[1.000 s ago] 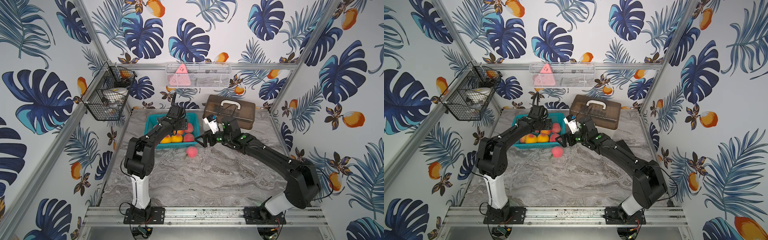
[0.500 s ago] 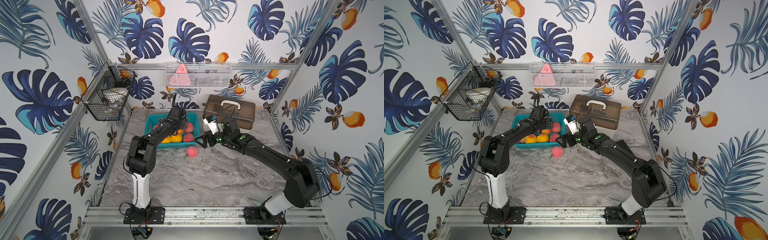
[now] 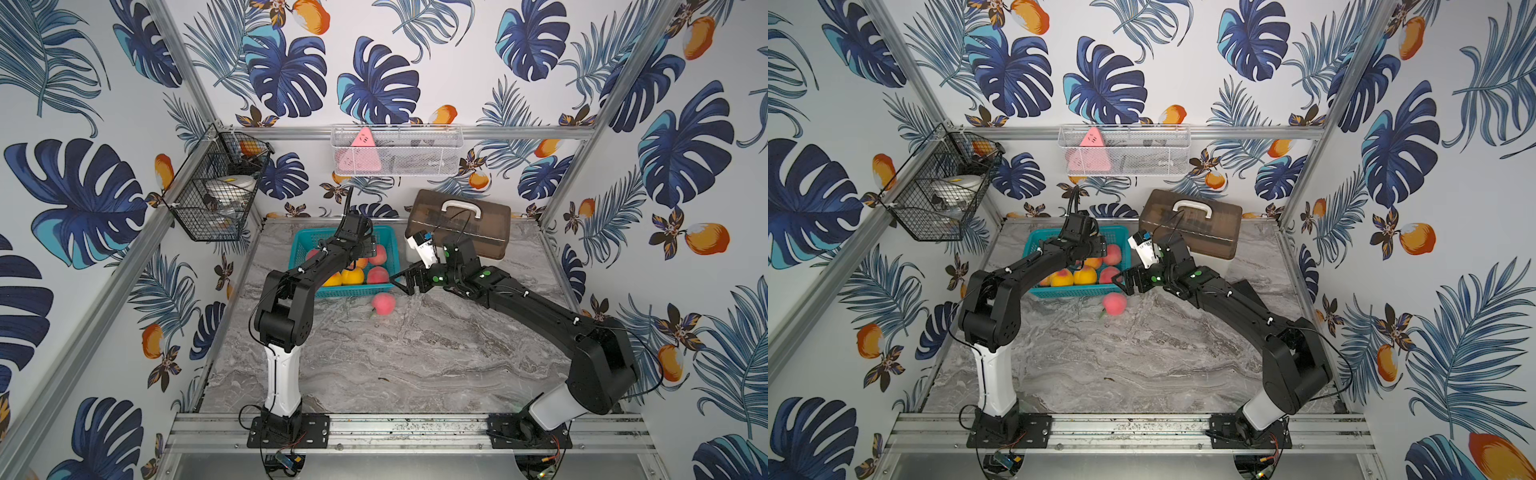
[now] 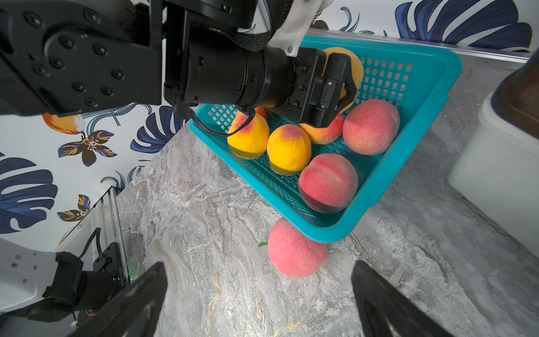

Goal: Put the peaches into the basket
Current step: Place the peach in the basket.

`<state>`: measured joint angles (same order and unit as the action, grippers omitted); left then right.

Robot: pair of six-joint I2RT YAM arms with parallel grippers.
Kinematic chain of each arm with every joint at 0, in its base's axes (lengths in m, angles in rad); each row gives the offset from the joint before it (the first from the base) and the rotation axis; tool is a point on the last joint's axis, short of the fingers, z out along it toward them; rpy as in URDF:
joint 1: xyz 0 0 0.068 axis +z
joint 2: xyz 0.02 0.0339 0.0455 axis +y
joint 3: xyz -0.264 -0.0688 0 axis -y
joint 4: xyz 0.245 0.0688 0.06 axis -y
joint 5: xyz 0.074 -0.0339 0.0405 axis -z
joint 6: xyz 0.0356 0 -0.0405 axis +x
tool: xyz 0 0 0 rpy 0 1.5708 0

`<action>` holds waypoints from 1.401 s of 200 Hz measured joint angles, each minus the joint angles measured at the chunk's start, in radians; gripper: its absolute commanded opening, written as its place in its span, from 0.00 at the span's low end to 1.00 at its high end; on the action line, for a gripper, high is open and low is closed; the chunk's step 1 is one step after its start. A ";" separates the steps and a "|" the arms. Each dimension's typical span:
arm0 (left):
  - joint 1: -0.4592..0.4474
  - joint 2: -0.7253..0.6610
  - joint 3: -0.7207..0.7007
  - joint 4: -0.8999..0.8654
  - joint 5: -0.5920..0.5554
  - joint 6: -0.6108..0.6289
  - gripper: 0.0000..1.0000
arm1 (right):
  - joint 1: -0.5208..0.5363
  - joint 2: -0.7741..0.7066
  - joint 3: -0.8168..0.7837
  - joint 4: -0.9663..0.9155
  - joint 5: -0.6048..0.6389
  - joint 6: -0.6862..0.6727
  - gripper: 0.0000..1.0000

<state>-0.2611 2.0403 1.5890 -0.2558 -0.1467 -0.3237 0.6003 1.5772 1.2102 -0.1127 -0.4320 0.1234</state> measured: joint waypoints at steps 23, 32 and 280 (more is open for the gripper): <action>0.000 -0.001 0.000 -0.017 0.014 -0.008 0.89 | 0.000 -0.002 -0.001 0.000 0.000 0.000 1.00; 0.000 -0.004 0.000 -0.023 0.016 -0.016 0.91 | 0.000 -0.005 -0.004 0.000 0.000 0.000 1.00; -0.047 -0.564 -0.382 -0.229 0.217 -0.014 0.99 | 0.065 -0.080 -0.266 0.015 0.164 0.202 1.00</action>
<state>-0.3077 1.4765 1.2068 -0.4850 0.0700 -0.3378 0.6651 1.4975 0.9447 -0.0978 -0.2680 0.3252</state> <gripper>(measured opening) 0.989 0.998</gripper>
